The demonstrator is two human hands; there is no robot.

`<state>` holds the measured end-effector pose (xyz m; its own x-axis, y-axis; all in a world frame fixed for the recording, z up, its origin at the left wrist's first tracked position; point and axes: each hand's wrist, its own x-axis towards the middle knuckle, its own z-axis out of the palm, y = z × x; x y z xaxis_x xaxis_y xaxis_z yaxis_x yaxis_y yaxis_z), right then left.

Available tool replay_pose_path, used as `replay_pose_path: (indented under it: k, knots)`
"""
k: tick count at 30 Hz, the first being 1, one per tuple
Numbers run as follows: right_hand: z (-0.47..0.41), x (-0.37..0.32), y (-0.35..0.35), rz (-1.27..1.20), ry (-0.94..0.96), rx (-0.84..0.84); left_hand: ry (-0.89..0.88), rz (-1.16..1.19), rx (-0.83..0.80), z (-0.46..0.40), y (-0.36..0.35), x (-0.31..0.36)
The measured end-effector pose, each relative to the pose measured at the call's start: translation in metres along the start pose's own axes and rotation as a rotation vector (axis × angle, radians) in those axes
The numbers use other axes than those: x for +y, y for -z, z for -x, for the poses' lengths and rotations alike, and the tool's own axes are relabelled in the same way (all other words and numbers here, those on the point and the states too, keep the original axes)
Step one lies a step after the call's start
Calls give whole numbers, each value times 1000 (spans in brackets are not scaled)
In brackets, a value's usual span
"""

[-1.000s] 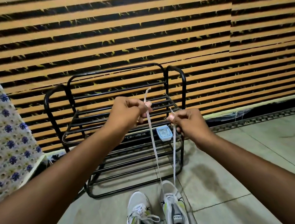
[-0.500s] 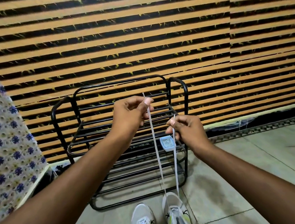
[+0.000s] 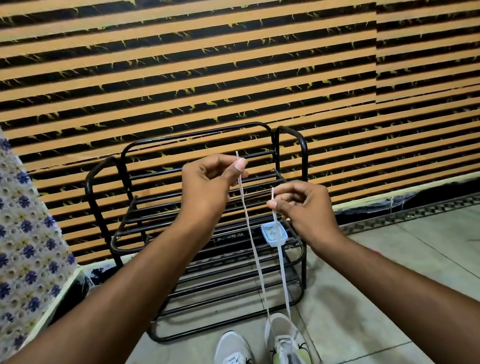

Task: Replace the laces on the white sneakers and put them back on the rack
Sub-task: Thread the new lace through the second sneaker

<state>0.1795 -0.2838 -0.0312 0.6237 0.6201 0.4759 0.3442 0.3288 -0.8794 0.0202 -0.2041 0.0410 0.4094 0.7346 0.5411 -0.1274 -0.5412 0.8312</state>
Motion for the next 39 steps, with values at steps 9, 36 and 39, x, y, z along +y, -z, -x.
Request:
replay_pose_path:
  k: [9, 36, 39]
  knots:
    - [-2, 4, 2, 48, 29, -1, -8, -15, -3, 0, 2, -2]
    - [28, 183, 26, 308, -237, -176, 360, -159, -347, 73, -45, -239]
    - [44, 221, 25, 368, -265, -270, 382, -243, -404, 89, -53, -280]
